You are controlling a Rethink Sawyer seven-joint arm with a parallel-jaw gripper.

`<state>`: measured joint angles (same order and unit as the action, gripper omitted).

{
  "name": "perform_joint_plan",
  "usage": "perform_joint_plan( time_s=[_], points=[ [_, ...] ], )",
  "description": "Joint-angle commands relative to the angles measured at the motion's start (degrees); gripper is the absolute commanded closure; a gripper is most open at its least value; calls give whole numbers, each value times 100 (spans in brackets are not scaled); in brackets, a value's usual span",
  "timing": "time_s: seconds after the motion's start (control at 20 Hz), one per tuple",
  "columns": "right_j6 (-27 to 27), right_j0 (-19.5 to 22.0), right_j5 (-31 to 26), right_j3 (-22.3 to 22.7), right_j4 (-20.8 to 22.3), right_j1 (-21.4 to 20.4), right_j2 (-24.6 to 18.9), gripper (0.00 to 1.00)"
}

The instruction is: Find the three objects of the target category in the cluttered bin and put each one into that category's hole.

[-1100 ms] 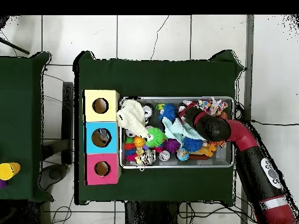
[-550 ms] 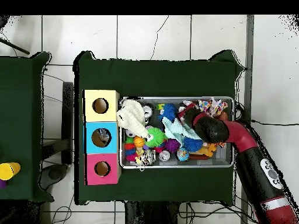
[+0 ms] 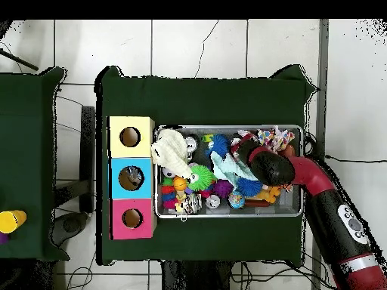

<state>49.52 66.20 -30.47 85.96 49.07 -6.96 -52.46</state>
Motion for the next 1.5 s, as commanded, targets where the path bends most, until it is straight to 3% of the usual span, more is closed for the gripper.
perform_joint_plan(
  time_s=[0.05,0.4,1.5],
  points=[
    [-384,-71,54,-70,653,-185,912,0],
    [-61,-247,14,151,481,-588,1062,0],
    [140,-508,383,214,550,-816,1391,0]
  ],
)
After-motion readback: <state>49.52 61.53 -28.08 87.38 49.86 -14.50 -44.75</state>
